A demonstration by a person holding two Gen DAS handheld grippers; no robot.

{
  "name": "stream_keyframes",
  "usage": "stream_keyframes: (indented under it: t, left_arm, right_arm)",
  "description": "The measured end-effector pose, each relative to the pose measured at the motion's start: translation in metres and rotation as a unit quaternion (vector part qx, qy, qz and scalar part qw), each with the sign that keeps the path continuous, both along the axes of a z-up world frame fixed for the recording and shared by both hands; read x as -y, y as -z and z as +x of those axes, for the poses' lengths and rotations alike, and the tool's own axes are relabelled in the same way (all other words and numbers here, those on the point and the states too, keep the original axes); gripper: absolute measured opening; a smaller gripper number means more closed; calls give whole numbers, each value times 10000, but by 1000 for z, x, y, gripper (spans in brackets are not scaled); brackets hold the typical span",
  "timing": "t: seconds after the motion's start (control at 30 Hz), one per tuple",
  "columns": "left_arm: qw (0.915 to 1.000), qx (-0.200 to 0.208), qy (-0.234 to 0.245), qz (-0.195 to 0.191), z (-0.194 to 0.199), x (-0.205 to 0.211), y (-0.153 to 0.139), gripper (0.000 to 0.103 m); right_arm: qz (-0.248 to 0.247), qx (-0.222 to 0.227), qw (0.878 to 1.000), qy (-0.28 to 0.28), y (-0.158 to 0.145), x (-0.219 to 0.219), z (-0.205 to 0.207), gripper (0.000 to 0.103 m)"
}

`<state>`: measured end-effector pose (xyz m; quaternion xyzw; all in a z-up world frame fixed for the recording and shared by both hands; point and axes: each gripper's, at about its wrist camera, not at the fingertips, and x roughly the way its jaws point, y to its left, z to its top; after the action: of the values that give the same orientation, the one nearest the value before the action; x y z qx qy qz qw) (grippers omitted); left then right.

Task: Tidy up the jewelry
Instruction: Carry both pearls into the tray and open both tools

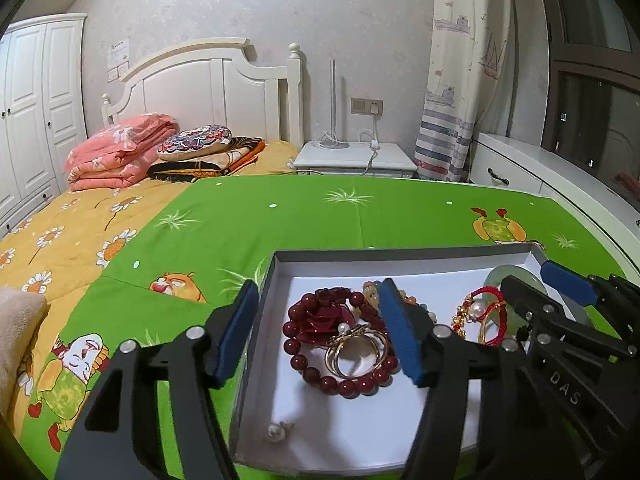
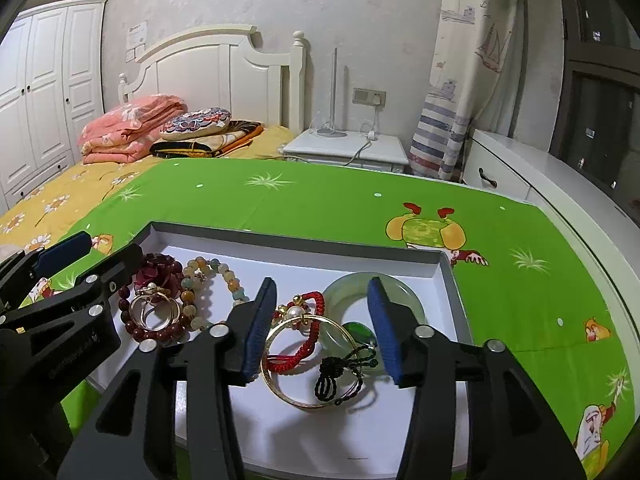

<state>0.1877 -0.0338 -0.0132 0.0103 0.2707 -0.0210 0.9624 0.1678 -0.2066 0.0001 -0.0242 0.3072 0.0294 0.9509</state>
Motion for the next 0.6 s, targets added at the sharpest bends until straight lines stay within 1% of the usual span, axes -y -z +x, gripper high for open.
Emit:
stream_keyframes:
  t: [0.03, 0.1, 0.17, 0.27, 0.3, 0.33, 0.37, 0.43, 0.47, 0.53, 0.6]
  left_arm:
    - [10000, 13, -1, -5, 0, 0, 0, 64]
    - [10000, 30, 0, -22, -2, 0, -2, 68]
    - [10000, 61, -9, -35, -3, 1, -3, 77]
    - [9999, 132, -71, -47, -6, 0, -6, 82]
    - [9998, 146, -81, -61, -8, -1, -7, 83]
    - [9998, 164, -100, -73, -9, -2, -8, 87]
    - [9997, 198, -139, -84, -10, -4, -9, 91]
    - [9995, 243, -172, -93, -12, -7, -12, 97]
    - [9995, 271, -150, -90, -14, -8, -14, 98]
    - [9993, 330, -144, -54, -16, -11, -20, 98]
    - [9991, 391, -162, -12, -18, -13, -28, 98]
  right_arm:
    - [11, 12, 10000, 0, -1, 0, -1, 49]
    - [17, 18, 10000, -6, -1, 0, -1, 56]
    - [31, 33, 10000, -8, -1, 1, -2, 61]
    - [41, 32, 10000, 72, -3, 2, -5, 65]
    - [50, 43, 9999, 106, -4, 3, -6, 69]
    - [61, 66, 9998, 156, -5, 5, -8, 71]
    - [75, 85, 9997, 194, -6, 7, -10, 76]
    - [111, 86, 9996, 240, -7, 12, -11, 82]
    - [119, 48, 9996, 270, -9, 14, -10, 85]
    - [73, -64, 9996, 272, -12, 15, -9, 85]
    - [35, -59, 9997, 234, -16, 14, -12, 85]
